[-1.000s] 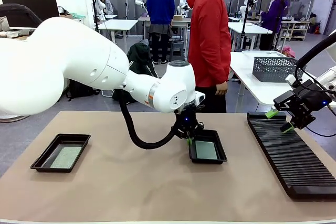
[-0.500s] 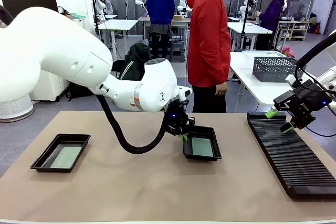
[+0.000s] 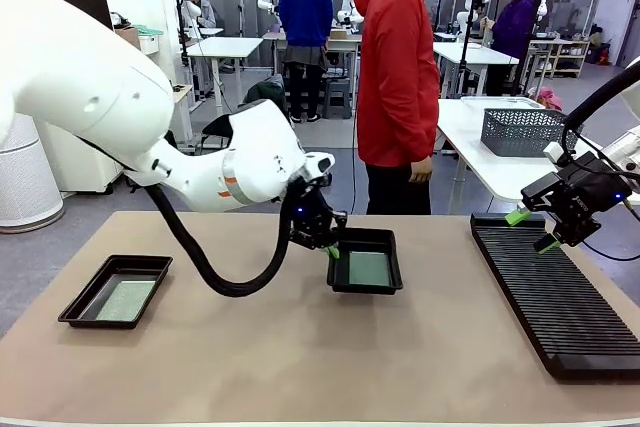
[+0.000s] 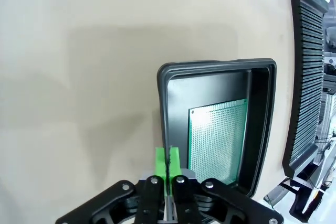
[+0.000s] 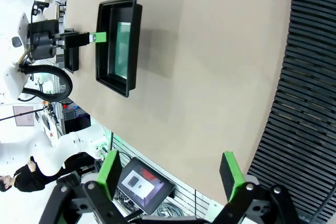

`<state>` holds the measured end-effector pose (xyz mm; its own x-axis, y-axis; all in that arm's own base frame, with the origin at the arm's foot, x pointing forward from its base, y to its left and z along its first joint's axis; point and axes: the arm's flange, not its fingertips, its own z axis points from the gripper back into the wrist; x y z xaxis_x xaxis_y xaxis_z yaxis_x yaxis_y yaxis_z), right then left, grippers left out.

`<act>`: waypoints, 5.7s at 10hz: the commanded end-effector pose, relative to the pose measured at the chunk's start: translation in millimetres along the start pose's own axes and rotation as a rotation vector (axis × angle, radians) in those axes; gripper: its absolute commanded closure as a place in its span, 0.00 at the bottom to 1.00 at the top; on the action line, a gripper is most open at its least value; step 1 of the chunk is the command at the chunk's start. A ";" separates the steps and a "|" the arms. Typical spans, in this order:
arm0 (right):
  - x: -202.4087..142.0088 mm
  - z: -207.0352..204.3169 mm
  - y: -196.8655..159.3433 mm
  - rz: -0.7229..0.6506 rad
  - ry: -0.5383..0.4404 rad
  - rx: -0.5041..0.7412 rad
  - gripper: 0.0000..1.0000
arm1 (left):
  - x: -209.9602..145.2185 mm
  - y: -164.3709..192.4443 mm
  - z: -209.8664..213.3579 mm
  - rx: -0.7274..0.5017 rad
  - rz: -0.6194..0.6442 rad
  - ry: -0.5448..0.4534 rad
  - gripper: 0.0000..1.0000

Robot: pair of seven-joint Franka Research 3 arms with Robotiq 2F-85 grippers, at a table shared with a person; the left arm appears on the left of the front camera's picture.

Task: Inspect and transfer BCBs to ESD trays.
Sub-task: Pick up the ESD tray and place it on the left side of the table.

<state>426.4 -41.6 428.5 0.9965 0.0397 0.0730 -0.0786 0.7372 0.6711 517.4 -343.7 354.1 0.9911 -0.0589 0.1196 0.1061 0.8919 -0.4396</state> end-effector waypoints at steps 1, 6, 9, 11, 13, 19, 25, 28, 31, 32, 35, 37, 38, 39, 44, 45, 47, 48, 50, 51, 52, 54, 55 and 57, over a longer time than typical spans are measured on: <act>-1.3 -0.2 1.9 -0.012 -0.007 -0.002 0.00 | -21.4 27.2 19.2 -0.027 -0.010 0.001 0.97; -1.3 -0.2 1.9 -0.012 -0.007 -0.002 0.00 | -54.6 96.7 56.8 -0.033 0.024 -0.038 0.97; -1.3 -0.2 1.9 -0.012 -0.007 -0.002 0.00 | -67.9 138.8 84.9 -0.022 0.035 -0.036 0.97; -1.3 -0.2 1.9 -0.012 -0.007 -0.002 0.00 | -71.8 165.8 100.2 -0.012 0.031 -0.022 0.97; -1.3 -0.2 1.9 -0.012 -0.007 -0.002 0.00 | -73.1 191.8 113.0 -0.015 0.032 -0.022 0.97; -1.3 -0.2 1.9 -0.012 -0.007 -0.002 0.00 | -82.4 239.6 133.5 0.001 0.023 -0.019 0.97; -1.3 -0.2 1.9 -0.012 -0.007 -0.002 0.00 | -82.8 246.0 121.0 0.029 0.035 -0.027 0.97; -1.3 -0.2 1.9 -0.012 -0.007 -0.002 0.00 | -80.4 248.5 107.1 0.087 0.063 -0.035 0.97; -1.3 -0.2 1.9 -0.012 -0.007 -0.002 0.00 | -71.5 255.2 94.6 0.112 0.064 -0.026 0.97; -1.3 -0.2 1.9 -0.012 -0.007 -0.002 0.00 | -70.7 256.1 92.7 0.127 0.067 -0.023 0.97; -1.3 -0.2 1.9 -0.012 -0.007 -0.002 0.00 | -68.2 257.3 88.1 0.164 0.074 -0.012 0.97; -1.3 -0.2 1.9 -0.012 -0.007 -0.002 0.00 | -66.3 253.3 85.1 0.217 0.091 -0.025 0.97; -1.3 -0.2 1.9 -0.012 -0.007 -0.002 0.00 | -65.6 251.4 83.5 0.238 0.097 -0.025 0.97; -1.3 -0.2 1.9 -0.012 -0.007 -0.002 0.00 | -65.6 250.0 82.5 0.247 0.099 -0.025 0.97; -1.3 -0.2 1.9 -0.012 -0.007 -0.002 0.00 | -69.8 249.7 82.6 0.225 0.087 -0.013 0.97; -1.3 -0.2 1.9 -0.012 -0.007 -0.002 0.00 | -70.4 247.7 83.3 0.228 0.083 -0.011 0.97; -1.3 -0.2 1.9 -0.012 -0.007 -0.002 0.00 | -71.0 244.8 84.4 0.254 0.086 -0.012 0.94; -1.3 -0.2 1.9 -0.012 -0.007 -0.002 0.00 | -71.6 242.3 85.6 0.267 0.087 -0.013 0.89; -1.3 -0.2 1.9 -0.012 -0.007 -0.002 0.00 | -72.0 238.8 87.8 0.289 0.091 -0.012 0.84; -1.3 -0.2 1.9 -0.012 -0.007 -0.002 0.00 | -72.8 237.2 87.8 0.306 0.094 -0.006 0.84; -1.3 -0.2 1.9 -0.012 -0.007 -0.002 0.00 | -73.6 235.2 88.2 0.312 0.091 -0.006 0.78; -1.3 -0.2 1.9 -0.012 -0.007 -0.002 0.00 | -75.2 229.2 90.1 0.342 0.094 -0.010 0.72; -1.3 -0.2 1.9 -0.012 -0.007 -0.002 0.00 | -75.6 225.2 92.3 0.367 0.099 -0.016 0.74; -1.3 -0.2 1.9 -0.012 -0.007 -0.002 0.00 | -76.2 216.3 97.1 0.422 0.103 -0.011 0.68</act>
<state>426.2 -41.8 428.8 0.9965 0.0394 0.0738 -0.0788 0.7373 0.6710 462.0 -98.8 329.8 0.9926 0.0303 0.1174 -0.0189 0.9951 -0.0974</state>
